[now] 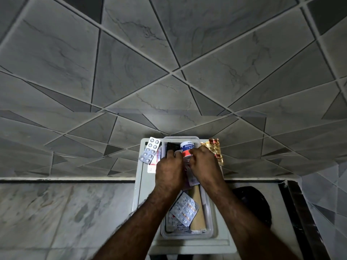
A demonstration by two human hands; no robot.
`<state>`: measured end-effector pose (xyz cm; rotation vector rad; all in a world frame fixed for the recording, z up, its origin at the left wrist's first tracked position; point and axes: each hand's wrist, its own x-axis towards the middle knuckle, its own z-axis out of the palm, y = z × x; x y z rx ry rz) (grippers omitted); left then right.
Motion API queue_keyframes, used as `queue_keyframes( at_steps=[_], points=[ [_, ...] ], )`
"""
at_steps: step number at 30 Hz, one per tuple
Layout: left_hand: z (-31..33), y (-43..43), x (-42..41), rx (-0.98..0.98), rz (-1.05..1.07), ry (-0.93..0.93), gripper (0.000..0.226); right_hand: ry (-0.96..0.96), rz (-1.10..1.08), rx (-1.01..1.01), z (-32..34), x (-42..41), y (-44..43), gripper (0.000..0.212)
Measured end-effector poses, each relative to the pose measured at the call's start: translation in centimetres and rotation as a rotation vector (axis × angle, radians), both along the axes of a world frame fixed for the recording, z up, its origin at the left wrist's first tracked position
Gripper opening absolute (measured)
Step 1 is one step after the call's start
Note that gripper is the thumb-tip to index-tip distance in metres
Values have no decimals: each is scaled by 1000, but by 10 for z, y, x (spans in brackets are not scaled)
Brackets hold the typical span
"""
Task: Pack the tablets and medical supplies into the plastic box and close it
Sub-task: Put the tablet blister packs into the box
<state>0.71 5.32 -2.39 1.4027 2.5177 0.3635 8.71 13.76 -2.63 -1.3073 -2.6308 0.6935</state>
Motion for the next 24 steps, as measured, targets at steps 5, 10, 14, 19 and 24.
queue_keyframes(
  at_steps=[5, 10, 14, 19, 24],
  points=[
    [-2, 3, 3, -132, 17, -29, 49, -85, 34, -15, -11, -11, 2, 41],
    [-5, 4, 0, -155, 23, -113, 57, -51, 60, -89, -17, -11, -2, 35],
    [-7, 5, -7, -9, 90, -186, 29, 31, 55, -120, -23, -7, 1, 33],
    [-13, -1, -37, 283, 344, -248, 15, 335, -248, -234, -17, 13, 29, 20],
    [-27, -14, -77, 340, 646, -357, 15, 376, -545, -258, -25, 42, 67, 14]
  ],
)
